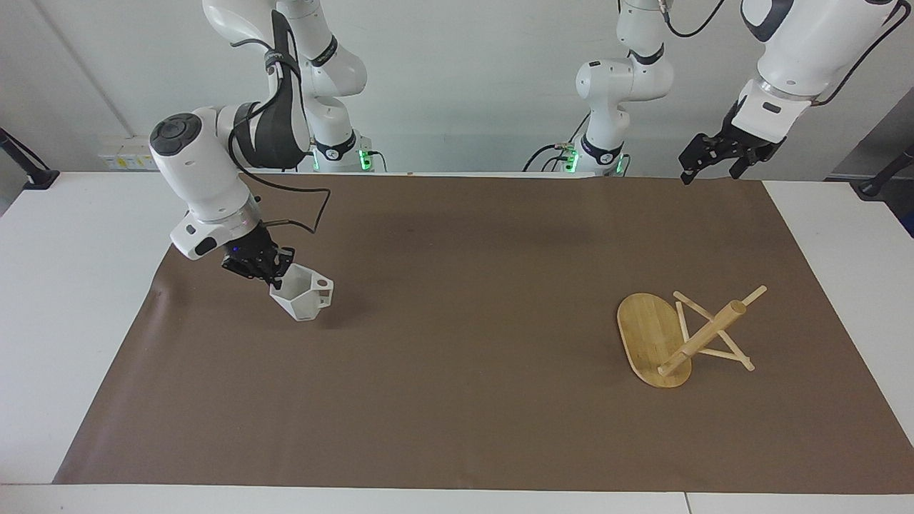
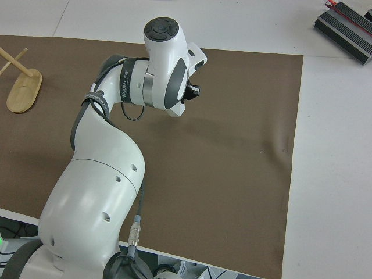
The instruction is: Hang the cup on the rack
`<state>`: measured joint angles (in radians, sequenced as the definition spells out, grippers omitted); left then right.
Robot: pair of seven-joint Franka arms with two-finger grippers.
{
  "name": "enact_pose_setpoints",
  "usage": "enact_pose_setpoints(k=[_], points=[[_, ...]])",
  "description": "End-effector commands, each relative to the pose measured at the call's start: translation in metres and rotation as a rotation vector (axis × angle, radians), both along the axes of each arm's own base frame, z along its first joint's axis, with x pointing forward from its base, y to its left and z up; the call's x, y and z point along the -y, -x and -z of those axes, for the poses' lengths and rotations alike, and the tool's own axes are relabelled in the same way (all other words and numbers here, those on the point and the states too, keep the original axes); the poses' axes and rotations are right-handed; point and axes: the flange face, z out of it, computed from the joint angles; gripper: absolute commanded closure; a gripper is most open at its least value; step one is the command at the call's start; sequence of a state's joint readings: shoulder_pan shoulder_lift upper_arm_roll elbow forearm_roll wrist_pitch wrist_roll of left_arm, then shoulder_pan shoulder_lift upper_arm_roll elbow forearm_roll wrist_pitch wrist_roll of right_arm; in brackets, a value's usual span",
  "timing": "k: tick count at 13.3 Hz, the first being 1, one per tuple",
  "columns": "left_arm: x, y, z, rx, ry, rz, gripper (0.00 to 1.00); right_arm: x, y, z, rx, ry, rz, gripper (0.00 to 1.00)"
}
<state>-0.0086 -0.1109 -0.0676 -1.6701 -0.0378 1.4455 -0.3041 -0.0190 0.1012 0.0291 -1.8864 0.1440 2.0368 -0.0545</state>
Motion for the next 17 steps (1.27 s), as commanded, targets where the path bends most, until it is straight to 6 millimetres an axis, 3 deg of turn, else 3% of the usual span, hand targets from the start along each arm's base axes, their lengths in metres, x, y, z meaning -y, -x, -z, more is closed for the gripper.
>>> enact_pose_setpoints(k=[1,4,6,9,11,13,17], points=[[0.005,0.031,0.012,-0.107,0.037,-0.230,0.00,-0.029,0.014,-0.020,-0.026,-0.077,0.018,1.00],[0.011,0.059,0.035,-0.213,0.095,-0.500,0.00,-0.085,0.029,-0.038,-0.025,-0.114,-0.070,1.00],[0.004,0.061,0.035,-0.281,0.178,-0.702,0.00,-0.131,0.042,-0.052,-0.018,-0.180,-0.119,1.00],[0.014,0.067,0.045,-0.341,0.291,-0.949,0.00,-0.188,0.062,-0.089,-0.025,-0.411,-0.047,1.00],[-0.005,0.067,0.058,-0.381,0.451,-1.190,0.00,-0.222,0.068,-0.122,-0.026,-0.473,0.026,1.00],[-0.006,0.059,0.061,-0.430,0.544,-1.330,0.00,-0.257,0.080,-0.146,-0.033,-0.497,0.069,1.00],[-0.017,0.042,0.080,-0.564,0.770,-1.459,0.00,-0.305,0.099,-0.157,0.003,-0.537,0.113,1.00]])
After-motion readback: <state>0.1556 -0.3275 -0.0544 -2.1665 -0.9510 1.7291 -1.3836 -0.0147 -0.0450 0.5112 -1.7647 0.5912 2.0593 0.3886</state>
